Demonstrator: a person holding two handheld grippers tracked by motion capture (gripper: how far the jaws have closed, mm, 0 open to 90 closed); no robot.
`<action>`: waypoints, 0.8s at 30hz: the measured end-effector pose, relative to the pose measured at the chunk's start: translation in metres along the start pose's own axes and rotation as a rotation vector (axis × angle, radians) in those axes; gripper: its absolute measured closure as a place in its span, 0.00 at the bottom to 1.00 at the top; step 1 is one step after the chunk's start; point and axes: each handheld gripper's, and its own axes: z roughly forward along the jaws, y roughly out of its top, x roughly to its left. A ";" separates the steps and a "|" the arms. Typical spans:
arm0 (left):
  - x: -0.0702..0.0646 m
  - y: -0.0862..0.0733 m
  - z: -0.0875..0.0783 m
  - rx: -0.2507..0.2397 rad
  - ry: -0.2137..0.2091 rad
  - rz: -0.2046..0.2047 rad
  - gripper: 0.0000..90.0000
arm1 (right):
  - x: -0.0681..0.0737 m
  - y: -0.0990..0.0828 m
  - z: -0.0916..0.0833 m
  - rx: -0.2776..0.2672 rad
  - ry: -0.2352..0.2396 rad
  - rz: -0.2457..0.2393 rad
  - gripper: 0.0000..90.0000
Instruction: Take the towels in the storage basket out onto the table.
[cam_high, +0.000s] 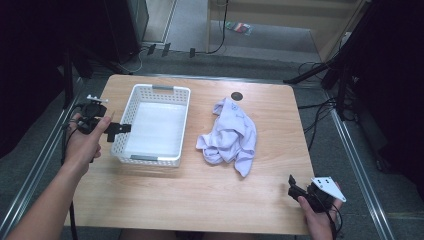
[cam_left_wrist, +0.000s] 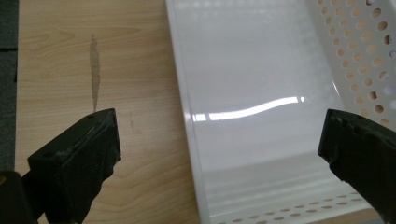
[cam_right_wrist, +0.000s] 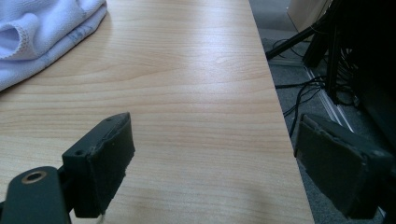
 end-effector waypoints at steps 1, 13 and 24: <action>0.003 -0.004 -0.002 -0.007 -0.002 0.005 0.00 | 0.000 0.000 0.000 0.000 0.000 0.000 0.13; 0.017 -0.066 -0.017 -0.117 0.024 0.029 0.00 | 0.000 0.000 0.000 0.000 -0.005 -0.002 0.14; 0.033 -0.118 -0.014 -0.252 0.020 -0.016 0.00 | 0.000 0.000 0.000 -0.004 -0.008 -0.003 0.14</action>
